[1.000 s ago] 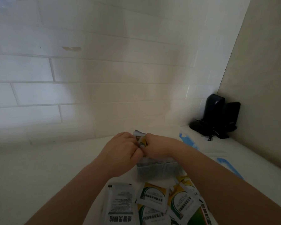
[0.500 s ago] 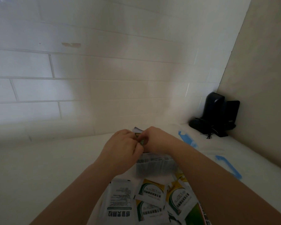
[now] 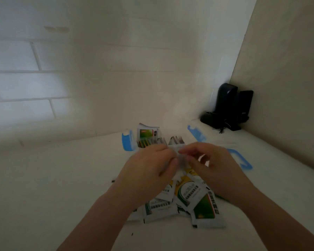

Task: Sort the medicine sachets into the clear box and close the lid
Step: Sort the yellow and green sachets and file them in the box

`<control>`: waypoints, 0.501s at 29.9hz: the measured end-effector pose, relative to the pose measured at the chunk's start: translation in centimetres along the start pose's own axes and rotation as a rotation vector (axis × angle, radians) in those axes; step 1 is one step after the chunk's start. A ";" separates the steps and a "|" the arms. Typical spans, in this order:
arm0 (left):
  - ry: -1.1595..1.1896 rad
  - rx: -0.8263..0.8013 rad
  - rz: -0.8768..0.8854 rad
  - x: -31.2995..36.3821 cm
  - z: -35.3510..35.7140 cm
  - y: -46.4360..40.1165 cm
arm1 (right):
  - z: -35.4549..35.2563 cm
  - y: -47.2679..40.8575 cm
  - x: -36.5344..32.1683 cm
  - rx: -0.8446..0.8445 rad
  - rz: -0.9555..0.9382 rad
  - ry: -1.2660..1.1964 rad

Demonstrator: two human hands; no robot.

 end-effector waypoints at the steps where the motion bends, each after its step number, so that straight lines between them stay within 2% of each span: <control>1: 0.057 -0.054 -0.024 0.6 1.6 0.3 | 0.2 1.4 1.3 -0.009 0.043 0.001; 3: 0.115 -0.115 -0.094 0.9 4.6 0.9 | 0.7 3.7 3.9 -0.007 0.136 0.027; 5: 0.118 -0.109 -0.169 0.3 6.5 1.8 | 1.2 5.0 6.1 0.030 0.184 0.125; 9: 0.052 -0.117 -0.200 -0.9 8.3 2.8 | 1.5 4.9 8.8 0.059 0.251 0.199; 13: 0.072 -0.148 -0.210 -1.4 8.8 3.1 | 2.7 4.7 9.3 0.027 0.232 0.332; 15: 0.125 -0.116 -0.238 -1.5 8.8 3.2 | 2.7 4.9 8.8 0.053 0.205 0.287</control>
Point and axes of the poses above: each hand's wrist, its own y-axis away from the middle knuckle, its own z-axis out of the palm, x = y × z, the point moved 7 cm from there along -y, towards the middle knuckle, and after that the axes turned 11 degrees about z, right-handed, at the moved point
